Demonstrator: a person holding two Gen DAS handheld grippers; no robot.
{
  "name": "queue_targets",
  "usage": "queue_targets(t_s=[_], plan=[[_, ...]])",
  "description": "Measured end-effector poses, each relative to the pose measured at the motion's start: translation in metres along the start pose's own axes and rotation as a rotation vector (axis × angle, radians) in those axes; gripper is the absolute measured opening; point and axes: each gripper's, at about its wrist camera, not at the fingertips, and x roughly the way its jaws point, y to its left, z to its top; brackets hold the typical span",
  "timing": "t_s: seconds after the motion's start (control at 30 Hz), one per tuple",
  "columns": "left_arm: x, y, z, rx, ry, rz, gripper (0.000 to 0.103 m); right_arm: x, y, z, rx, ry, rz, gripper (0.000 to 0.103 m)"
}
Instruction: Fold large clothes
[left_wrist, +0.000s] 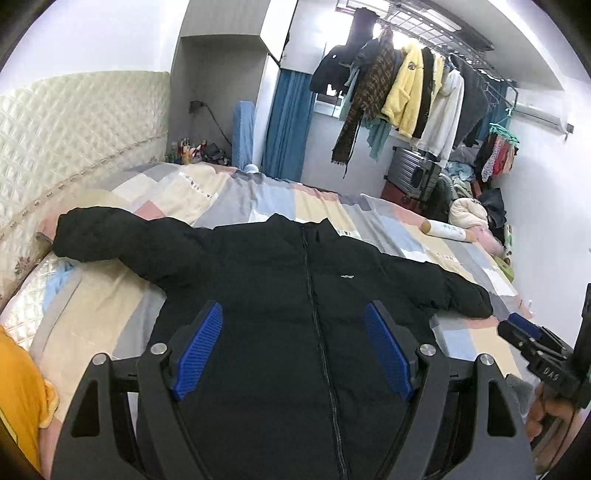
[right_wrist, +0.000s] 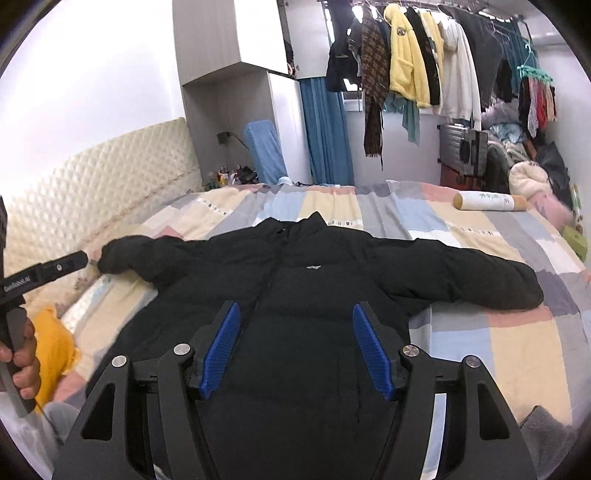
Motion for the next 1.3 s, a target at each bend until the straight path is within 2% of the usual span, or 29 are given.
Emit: queue_targets(t_s=[0.07,0.27,0.43,0.53,0.63,0.77,0.97,1.07,1.3], plan=[[0.005,-0.001,-0.012,0.012,-0.02,0.008,0.08,0.007,0.005,-0.012,-0.016,-0.012,-0.018,0.062],[0.027,0.005,-0.041,0.022,-0.013,0.019,0.08,0.028,0.011,-0.044,-0.025,-0.03,-0.018,0.062],[0.034,0.012,-0.05,-0.009,-0.046,0.029,0.08,0.031,0.007,-0.054,-0.032,-0.029,-0.013,0.062],[0.042,0.016,-0.055,-0.017,-0.03,0.026,0.08,0.033,-0.01,-0.053,0.003,-0.034,-0.029,0.062],[0.057,0.027,-0.061,-0.029,0.003,0.046,0.08,0.032,-0.037,-0.047,0.058,-0.048,-0.057,0.062],[0.072,0.042,-0.068,-0.094,0.046,0.03,0.08,0.03,-0.076,-0.032,0.146,-0.08,-0.116,0.062],[0.065,0.036,-0.073,-0.036,-0.025,0.083,0.08,0.022,-0.125,-0.004,0.19,-0.135,-0.215,0.062],[0.059,0.034,-0.075,-0.018,-0.061,0.09,0.08,0.025,-0.163,0.01,0.249,-0.141,-0.226,0.062],[0.077,0.044,-0.076,-0.096,0.008,0.031,0.081,0.055,-0.272,0.003,0.475,-0.106,-0.205,0.062]])
